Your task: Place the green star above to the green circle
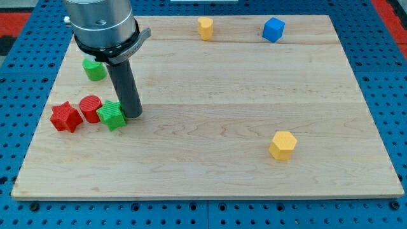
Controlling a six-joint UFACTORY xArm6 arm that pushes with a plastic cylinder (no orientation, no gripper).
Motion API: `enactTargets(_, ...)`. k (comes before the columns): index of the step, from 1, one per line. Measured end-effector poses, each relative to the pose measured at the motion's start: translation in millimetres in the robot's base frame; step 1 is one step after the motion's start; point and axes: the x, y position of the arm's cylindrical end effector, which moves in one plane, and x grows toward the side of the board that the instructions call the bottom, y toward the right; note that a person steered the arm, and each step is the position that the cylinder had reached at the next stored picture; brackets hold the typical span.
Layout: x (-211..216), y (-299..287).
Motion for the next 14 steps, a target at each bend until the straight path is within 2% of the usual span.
enactTargets(4, -154.6, -32.5)
enactTargets(5, -124.4, -109.3)
enactTargets(6, -63.0, -81.0)
enactTargets(7, -18.3, -121.2)
enactTargets(9, -7.1, -82.3)
enactTargets(10, 21.8, -79.4)
enactTargets(11, 45.4, -50.6)
enactTargets(13, 48.6, 27.0)
enactTargets(14, 15.6, 23.9)
